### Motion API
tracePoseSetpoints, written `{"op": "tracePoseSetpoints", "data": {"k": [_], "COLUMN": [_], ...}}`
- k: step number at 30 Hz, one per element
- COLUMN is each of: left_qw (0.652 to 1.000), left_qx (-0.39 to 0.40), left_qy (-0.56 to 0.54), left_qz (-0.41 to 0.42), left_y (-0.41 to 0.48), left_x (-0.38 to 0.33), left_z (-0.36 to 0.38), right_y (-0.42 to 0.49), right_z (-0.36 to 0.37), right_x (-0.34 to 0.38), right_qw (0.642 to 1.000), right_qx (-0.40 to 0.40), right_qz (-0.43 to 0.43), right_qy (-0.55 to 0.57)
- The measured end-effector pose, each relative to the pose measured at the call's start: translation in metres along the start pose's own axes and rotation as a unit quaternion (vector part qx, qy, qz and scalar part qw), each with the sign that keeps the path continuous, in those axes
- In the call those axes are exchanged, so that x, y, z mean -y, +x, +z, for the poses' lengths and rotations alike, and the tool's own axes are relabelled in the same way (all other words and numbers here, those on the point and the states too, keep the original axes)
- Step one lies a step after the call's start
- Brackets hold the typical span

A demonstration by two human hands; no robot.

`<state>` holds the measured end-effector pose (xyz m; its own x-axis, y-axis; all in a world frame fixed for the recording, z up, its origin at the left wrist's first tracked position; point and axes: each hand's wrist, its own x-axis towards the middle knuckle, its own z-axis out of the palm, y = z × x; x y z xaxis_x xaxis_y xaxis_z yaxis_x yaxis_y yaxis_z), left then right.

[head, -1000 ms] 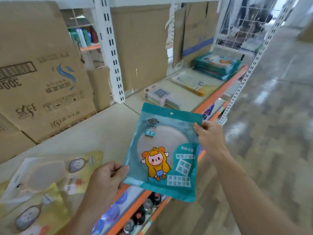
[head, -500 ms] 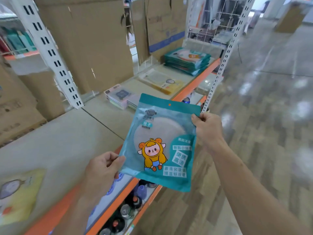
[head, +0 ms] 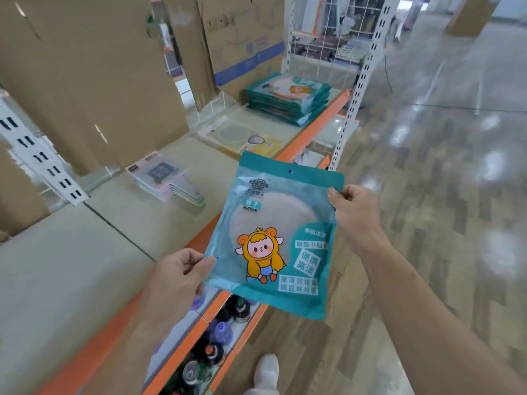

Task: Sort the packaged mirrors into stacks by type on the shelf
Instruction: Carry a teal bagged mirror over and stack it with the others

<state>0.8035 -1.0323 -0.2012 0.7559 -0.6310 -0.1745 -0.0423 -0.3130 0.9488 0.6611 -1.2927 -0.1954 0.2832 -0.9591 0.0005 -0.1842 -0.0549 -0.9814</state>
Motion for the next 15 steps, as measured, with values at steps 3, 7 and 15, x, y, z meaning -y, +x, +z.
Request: {"op": "tracePoseSetpoints", "data": {"k": [3,7,15], "left_qw": [1.000,1.000,0.999], "left_qx": [0.010,0.019,0.024], "left_qy": [-0.004,0.002,0.024], "left_qz": [-0.011,0.004,0.029], "left_y": [0.025,0.054,0.122], "left_x": [-0.006,-0.022,-0.042], "left_z": [0.011,0.028,0.048], "right_y": [0.021,0.054,0.111], "right_z": [-0.004,-0.005,-0.002], "right_x": [0.004,0.009,0.018], "right_qw": [1.000,1.000,0.998], "right_qx": [-0.010,-0.027,-0.046], "right_qz": [0.011,0.001,-0.002], "right_qy": [0.004,0.000,-0.032]}}
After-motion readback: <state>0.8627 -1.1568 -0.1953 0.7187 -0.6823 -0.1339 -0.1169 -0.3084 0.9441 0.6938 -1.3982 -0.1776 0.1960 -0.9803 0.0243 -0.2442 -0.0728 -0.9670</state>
